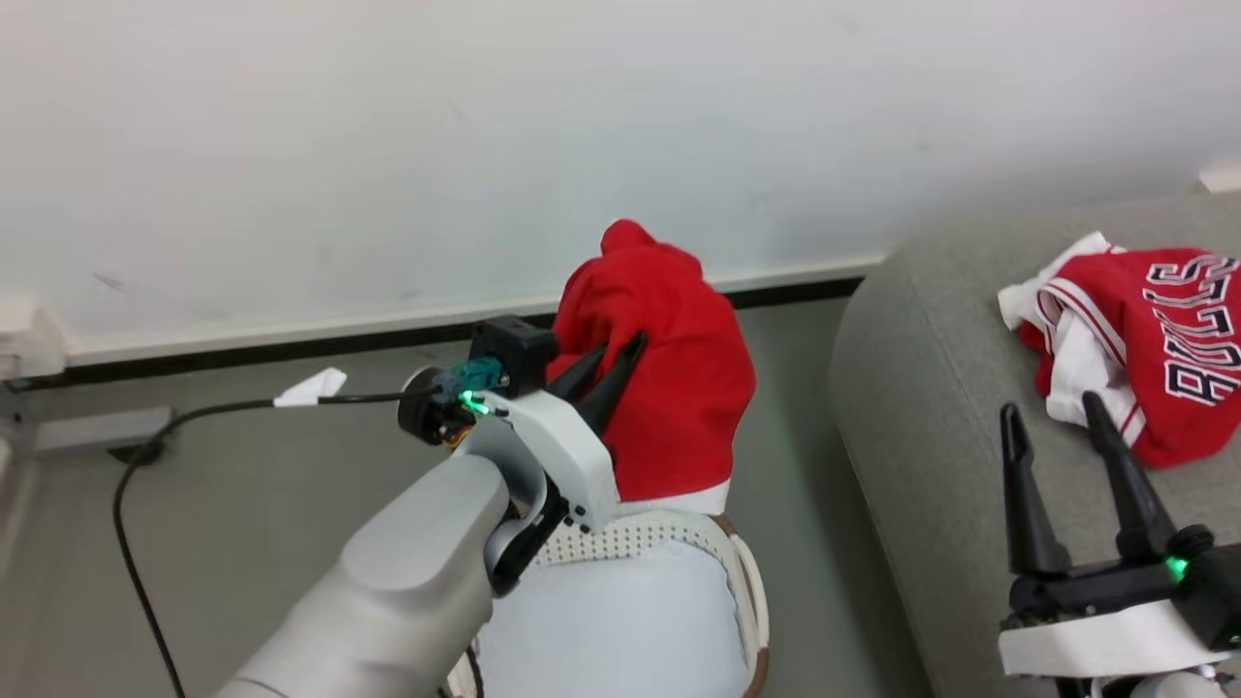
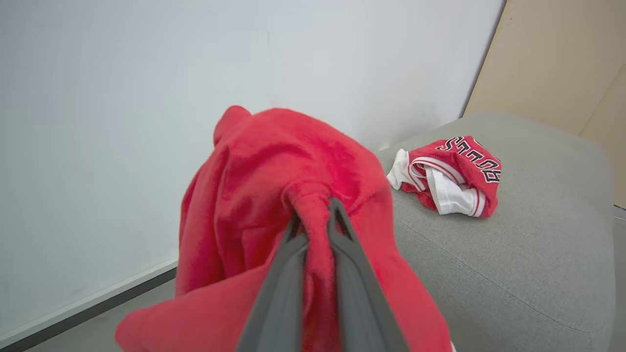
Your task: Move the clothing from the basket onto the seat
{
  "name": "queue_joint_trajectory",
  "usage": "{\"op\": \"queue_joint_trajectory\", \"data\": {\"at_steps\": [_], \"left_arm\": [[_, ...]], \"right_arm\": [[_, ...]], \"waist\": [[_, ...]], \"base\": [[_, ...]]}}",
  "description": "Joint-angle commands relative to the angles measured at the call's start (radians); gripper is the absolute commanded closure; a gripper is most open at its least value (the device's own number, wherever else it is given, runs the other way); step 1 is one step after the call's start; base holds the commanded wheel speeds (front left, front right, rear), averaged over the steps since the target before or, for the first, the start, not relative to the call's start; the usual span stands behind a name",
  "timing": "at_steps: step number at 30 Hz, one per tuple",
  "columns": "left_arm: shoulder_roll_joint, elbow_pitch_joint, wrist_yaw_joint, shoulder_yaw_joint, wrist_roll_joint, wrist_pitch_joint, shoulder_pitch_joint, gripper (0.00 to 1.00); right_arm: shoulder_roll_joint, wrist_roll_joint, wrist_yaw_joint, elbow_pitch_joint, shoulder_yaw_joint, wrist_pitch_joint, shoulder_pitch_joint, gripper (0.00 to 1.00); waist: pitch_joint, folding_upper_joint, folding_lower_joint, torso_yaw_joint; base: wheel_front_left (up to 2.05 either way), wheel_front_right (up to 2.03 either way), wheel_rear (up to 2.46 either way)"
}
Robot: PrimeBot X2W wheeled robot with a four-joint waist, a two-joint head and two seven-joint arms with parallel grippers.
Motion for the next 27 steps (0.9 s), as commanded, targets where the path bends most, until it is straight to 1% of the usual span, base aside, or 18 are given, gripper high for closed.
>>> {"op": "queue_joint_trajectory", "data": {"at_steps": [1,7,13,19,25,27], "left_arm": [[0.009,-0.025,0.01,0.01,-0.007,-0.005,-0.012,1.0],[0.03,-0.116,0.036,0.023,-0.019,0.016,-0.028,1.0],[0.057,-0.212,0.066,0.033,-0.032,0.047,-0.003,1.0],[0.076,-0.278,0.089,0.031,-0.039,0.07,0.024,1.0],[0.082,-0.309,0.1,0.025,-0.045,0.08,0.04,1.0],[0.083,-0.32,0.106,0.022,-0.048,0.085,0.045,1.0]], "right_arm": [[-0.009,0.012,-0.003,0.015,0.016,0.001,0.023,0.0],[-0.018,0.024,-0.003,0.046,0.048,0.001,0.031,0.0],[-0.023,0.03,-0.003,0.062,0.07,0.001,0.037,0.0],[-0.04,0.024,-0.003,0.074,0.094,0.001,0.027,0.0],[-0.063,0.013,-0.003,0.1,0.151,0.001,0.006,0.0],[-0.081,0.01,-0.003,0.122,0.215,0.001,-0.007,0.0]], "waist": [[-0.033,-0.0001,0.0003,0.027],[-0.056,-0.0001,0.0003,0.049],[-0.063,-0.0001,0.0003,0.071],[-0.062,-0.0001,0.0003,0.083],[-0.062,-0.0001,0.0003,0.091],[-0.063,-0.0001,0.0003,0.096]], "base": [[0.0,0.0,0.0],[0.0,0.0,0.0],[0.0,0.0,0.0],[0.0,0.0,0.0],[0.0,0.0,0.0],[0.0,0.0,0.0]]}}
